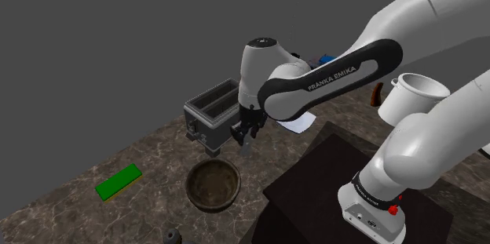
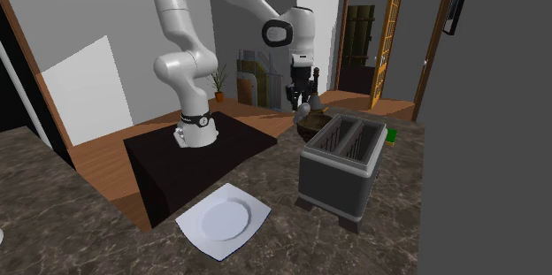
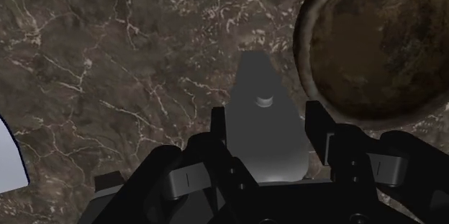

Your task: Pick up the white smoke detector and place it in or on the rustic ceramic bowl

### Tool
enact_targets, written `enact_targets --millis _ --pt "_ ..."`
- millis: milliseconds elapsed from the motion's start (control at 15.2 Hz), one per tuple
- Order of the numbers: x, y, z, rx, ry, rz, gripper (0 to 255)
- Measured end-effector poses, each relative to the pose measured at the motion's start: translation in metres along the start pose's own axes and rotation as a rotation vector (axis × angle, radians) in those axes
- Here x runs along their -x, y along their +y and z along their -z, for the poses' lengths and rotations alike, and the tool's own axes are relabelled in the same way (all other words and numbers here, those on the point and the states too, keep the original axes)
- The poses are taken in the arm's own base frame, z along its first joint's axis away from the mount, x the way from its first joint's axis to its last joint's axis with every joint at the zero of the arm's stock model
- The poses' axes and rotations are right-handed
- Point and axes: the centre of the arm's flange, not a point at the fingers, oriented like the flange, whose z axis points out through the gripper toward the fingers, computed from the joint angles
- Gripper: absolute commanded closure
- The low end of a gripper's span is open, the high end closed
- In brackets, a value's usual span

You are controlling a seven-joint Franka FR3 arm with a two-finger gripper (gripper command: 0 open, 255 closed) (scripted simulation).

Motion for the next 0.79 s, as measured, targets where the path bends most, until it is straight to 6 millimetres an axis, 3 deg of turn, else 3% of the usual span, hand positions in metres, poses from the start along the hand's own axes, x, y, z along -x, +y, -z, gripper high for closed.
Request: enact_targets --millis 660,792 --pt "0.018 -0.133 -0.004 -0.001 -0.002 0.002 255" --pt "0.017 -0.141 -0.010 0.000 -0.001 0.000 255"
